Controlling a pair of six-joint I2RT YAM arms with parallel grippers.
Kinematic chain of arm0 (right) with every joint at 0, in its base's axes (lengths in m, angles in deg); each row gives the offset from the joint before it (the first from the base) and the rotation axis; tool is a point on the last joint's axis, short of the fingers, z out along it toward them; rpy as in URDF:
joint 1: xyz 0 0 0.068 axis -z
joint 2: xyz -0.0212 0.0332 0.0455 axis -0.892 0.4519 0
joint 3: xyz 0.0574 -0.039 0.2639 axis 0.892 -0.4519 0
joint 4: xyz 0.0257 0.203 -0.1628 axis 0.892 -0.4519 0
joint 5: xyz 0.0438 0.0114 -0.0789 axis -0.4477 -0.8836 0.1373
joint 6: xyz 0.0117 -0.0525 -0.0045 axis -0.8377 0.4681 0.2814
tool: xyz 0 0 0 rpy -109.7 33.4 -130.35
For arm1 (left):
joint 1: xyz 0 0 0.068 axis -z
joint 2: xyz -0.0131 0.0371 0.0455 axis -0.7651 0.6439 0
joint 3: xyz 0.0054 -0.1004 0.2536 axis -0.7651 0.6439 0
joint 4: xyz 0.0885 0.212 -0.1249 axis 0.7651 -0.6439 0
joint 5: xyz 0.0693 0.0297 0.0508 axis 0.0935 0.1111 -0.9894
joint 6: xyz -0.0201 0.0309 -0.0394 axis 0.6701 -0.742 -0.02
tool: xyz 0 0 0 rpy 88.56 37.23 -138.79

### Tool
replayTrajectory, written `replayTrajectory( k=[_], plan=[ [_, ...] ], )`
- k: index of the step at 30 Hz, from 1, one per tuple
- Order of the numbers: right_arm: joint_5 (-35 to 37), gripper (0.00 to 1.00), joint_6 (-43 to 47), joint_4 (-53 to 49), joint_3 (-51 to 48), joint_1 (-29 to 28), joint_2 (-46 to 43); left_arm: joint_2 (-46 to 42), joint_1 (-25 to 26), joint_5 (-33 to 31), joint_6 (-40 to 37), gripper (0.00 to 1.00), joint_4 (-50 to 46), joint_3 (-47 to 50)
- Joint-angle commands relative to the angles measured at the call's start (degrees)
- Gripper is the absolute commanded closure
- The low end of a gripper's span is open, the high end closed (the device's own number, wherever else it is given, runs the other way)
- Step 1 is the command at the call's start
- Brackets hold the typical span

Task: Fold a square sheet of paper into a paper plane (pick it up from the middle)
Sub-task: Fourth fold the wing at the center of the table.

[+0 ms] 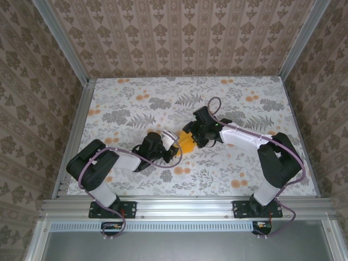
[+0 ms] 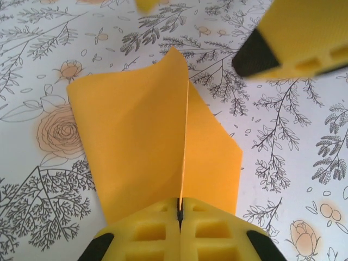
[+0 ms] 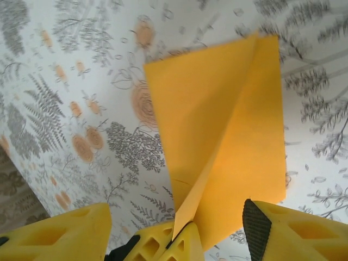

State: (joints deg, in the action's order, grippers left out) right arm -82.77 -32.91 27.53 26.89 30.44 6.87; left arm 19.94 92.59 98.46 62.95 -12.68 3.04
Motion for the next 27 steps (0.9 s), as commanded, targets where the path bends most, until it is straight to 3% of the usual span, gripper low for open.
replayTrajectory(
  k=[1,10,19,27],
  plan=[
    [-3.30,0.32,12.97,0.90,-1.53,1.42,-2.18,-0.14,-0.06,-0.58,3.71,0.96,1.06,1.07],
    [-7.25,0.39,29.02,10.57,-8.43,2.10,-4.23,-2.45,-0.40,-3.02,15.70,0.97,1.07,2.30],
    [-11.90,0.56,26.14,15.06,-7.78,1.09,1.88,-3.08,-0.41,-4.26,21.88,0.97,1.95,3.11],
    [-12.85,0.58,22.84,18.06,-6.26,0.87,6.02,-3.08,-0.45,-4.47,22.96,0.96,2.39,3.56]
  ],
)
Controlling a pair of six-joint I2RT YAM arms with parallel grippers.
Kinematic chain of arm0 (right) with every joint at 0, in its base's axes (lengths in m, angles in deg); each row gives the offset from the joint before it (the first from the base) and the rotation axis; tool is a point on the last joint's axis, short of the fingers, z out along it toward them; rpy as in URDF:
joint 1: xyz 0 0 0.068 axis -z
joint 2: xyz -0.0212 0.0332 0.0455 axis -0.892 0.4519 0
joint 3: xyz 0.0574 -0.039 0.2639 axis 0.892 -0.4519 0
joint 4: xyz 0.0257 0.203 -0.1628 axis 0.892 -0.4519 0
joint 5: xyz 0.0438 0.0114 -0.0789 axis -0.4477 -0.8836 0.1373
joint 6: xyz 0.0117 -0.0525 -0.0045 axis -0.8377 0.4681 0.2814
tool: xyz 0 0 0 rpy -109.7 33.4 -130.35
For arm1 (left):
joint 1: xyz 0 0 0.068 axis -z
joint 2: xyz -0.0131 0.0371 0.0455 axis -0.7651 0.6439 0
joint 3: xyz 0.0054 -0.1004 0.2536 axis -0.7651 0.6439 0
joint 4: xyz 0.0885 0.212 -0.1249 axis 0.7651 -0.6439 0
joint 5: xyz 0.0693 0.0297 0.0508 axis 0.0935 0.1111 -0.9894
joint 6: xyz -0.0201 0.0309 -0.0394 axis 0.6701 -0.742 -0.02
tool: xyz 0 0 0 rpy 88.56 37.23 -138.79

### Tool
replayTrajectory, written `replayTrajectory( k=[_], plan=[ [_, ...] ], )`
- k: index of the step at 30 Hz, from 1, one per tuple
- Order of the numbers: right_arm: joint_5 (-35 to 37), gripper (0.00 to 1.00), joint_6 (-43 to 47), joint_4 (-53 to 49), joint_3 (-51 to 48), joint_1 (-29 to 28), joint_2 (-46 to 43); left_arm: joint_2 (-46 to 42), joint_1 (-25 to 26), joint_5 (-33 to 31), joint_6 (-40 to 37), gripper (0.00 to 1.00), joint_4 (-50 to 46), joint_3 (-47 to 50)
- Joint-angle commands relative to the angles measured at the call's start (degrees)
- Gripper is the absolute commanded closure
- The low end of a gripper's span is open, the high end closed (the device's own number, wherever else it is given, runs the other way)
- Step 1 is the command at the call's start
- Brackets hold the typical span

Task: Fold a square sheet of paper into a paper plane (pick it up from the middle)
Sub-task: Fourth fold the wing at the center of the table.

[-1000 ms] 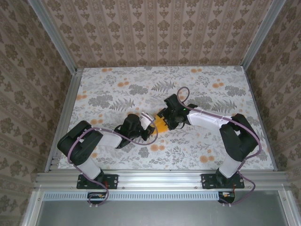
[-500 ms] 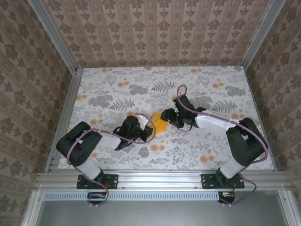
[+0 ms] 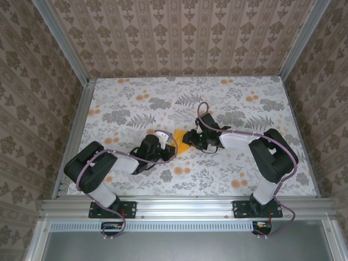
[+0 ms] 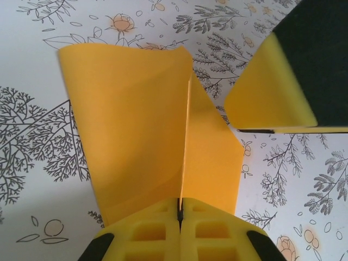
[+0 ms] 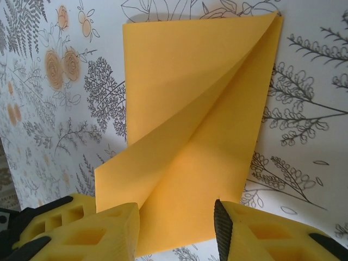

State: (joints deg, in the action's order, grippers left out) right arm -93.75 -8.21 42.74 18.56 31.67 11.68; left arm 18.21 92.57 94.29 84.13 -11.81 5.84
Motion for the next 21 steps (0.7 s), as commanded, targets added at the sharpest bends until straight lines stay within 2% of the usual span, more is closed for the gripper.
replayTrajectory(
  k=[1,9,15,21],
  plan=[
    [-1.98,0.58,-2.14,3.06,2.34,-0.35,1.71,-1.28,-0.47,-0.34,1.78,0.96,1.58,0.81],
    [-1.13,0.59,-3.24,3.34,3.53,-0.27,4.18,-0.76,-0.47,0.03,1.79,0.95,1.73,0.85],
    [-1.15,0.59,-4.16,4.20,3.23,-0.27,5.61,-0.46,-1.10,1.13,3.00,0.90,1.33,0.83],
    [-0.85,0.52,-3.82,3.65,3.25,-0.27,6.14,-1.13,-2.12,3.57,4.63,0.82,-1.47,0.00]
  ],
)
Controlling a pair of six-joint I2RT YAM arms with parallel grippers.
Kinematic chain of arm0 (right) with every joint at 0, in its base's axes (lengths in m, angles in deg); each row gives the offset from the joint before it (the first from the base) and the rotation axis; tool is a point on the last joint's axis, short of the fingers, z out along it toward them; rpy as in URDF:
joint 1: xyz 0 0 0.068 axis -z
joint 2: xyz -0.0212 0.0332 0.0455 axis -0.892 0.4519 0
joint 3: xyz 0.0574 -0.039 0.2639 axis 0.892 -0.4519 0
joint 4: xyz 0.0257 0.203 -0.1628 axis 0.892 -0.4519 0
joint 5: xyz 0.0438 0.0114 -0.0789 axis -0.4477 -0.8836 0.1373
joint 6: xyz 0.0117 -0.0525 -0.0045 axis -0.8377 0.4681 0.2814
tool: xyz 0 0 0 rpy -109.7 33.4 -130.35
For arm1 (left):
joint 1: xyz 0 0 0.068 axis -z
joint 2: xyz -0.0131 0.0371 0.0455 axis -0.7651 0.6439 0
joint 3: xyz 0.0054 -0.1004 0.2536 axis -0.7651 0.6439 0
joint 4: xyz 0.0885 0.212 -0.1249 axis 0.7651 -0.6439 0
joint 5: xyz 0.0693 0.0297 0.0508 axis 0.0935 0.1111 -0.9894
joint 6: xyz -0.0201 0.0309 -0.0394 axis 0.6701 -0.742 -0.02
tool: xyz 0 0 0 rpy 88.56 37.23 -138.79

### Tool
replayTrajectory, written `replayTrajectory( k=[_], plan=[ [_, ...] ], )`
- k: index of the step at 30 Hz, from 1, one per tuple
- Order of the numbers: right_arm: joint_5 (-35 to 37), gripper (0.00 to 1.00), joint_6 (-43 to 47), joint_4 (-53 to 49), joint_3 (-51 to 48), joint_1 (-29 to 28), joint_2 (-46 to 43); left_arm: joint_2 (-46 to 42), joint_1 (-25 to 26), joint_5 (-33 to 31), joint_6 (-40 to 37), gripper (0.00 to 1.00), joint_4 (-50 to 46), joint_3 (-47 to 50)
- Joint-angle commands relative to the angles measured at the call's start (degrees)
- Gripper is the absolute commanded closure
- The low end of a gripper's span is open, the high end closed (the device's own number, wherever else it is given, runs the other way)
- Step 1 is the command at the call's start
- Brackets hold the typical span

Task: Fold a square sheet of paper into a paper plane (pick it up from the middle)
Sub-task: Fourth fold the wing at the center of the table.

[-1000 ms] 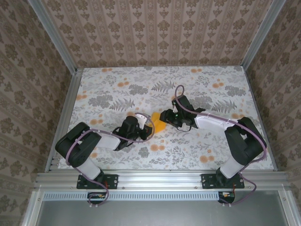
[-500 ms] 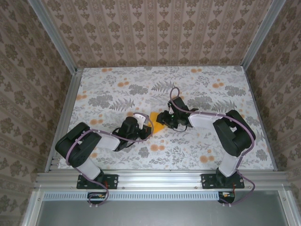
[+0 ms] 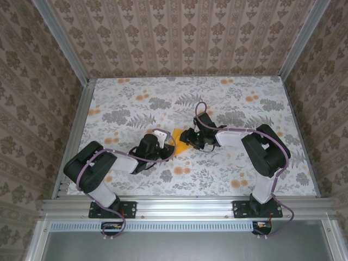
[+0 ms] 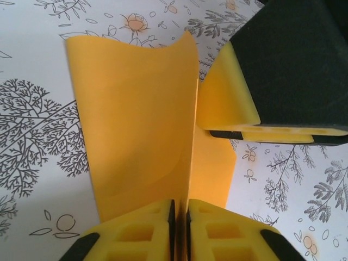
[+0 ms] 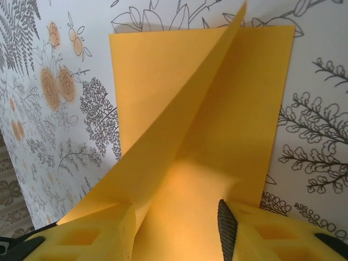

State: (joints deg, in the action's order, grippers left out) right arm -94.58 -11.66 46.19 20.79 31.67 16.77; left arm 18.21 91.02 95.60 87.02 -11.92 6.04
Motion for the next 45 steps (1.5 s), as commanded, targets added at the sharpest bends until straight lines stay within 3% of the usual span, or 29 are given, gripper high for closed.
replayTrajectory(
  k=[1,16,24,32,45],
  plan=[
    [-0.03,0.50,-0.22,-0.01,1.04,-0.27,1.27,-1.36,-0.87,2.73,1.93,0.80,-2.28,-0.46],
    [0.91,0.45,0.85,-2.65,1.82,-0.27,2.42,-6.04,-2.51,6.04,-0.37,0.62,-15.00,-5.96],
    [0.85,0.41,1.38,-3.31,2.09,-0.35,2.47,-3.24,-2.73,5.64,-1.46,0.60,-20.27,-9.79],
    [0.87,0.37,1.79,-3.43,2.02,-0.35,2.38,-0.65,-2.69,4.98,-0.77,0.65,-22.29,-11.65],
    [0.04,0.37,3.53,-2.47,1.63,-0.15,0.99,0.79,-4.00,7.30,1.96,0.88,-20.23,-10.89]
  ],
)
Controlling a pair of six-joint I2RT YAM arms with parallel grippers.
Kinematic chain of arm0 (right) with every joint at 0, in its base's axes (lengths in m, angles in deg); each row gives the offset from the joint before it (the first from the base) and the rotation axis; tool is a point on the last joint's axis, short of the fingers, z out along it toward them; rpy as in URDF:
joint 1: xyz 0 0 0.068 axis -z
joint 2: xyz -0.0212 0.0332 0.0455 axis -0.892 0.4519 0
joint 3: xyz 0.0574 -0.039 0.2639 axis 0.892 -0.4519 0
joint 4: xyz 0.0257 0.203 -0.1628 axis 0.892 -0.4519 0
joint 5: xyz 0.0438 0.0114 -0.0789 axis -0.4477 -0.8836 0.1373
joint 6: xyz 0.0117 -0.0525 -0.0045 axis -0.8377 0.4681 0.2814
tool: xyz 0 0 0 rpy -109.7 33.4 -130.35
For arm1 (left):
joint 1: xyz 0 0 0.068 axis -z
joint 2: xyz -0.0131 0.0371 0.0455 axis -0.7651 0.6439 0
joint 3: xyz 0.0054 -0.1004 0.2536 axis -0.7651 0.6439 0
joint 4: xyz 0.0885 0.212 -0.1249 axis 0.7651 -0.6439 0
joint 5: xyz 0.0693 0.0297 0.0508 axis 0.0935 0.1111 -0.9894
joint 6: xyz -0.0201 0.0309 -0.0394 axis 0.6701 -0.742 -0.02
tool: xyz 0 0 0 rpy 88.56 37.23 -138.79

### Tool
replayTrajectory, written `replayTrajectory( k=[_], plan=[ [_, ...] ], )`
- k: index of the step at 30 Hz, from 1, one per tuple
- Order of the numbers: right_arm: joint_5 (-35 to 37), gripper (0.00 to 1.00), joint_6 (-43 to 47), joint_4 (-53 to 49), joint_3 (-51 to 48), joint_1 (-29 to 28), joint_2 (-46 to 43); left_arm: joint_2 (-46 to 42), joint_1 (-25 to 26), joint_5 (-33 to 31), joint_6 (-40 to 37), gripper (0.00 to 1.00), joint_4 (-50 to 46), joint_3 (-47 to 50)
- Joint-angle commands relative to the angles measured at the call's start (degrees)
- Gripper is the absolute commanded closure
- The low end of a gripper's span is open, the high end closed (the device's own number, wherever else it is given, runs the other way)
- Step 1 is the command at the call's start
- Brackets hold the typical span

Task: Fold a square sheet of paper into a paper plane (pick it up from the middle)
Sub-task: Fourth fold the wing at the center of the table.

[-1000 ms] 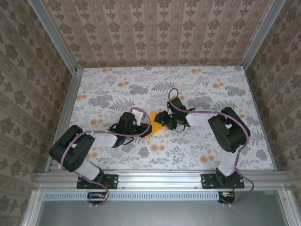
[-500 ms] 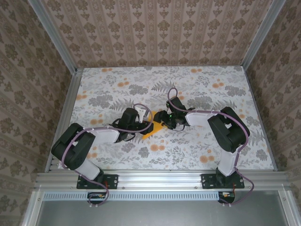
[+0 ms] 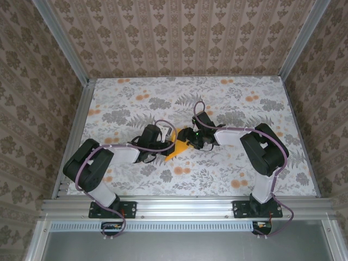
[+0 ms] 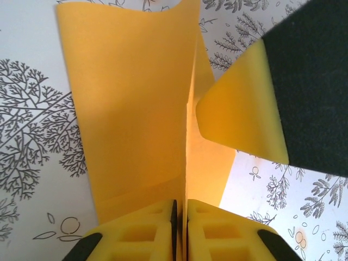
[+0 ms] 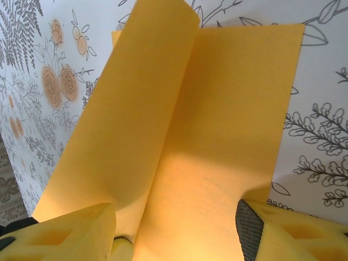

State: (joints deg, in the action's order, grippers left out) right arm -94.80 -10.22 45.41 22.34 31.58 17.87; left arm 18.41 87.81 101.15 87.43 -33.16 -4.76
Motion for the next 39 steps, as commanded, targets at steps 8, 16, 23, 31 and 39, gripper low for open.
replayTrajectory(
  k=[8,16,23,31,39],
  plan=[
    [-3.31,0.39,6.16,2.70,-1.44,1.23,-4.12,1.30,-2.38,5.20,6.12,0.90,5.85,2.26],
    [-5.46,0.39,6.25,2.95,0.53,1.06,-2.58,2.27,-2.36,5.09,9.85,0.92,7.93,2.90],
    [-6.04,0.39,7.09,0.69,3.31,0.61,0.21,2.81,-2.56,4.40,12.43,0.93,9.44,3.93],
    [-5.44,0.40,8.58,-2.91,6.62,0.18,2.80,4.29,-3.26,5.66,13.86,0.93,10.13,3.82],
    [-5.29,0.40,10.27,-5.45,9.04,-0.44,5.02,5.33,-4.03,8.04,14.22,0.93,10.27,2.90]
  ],
)
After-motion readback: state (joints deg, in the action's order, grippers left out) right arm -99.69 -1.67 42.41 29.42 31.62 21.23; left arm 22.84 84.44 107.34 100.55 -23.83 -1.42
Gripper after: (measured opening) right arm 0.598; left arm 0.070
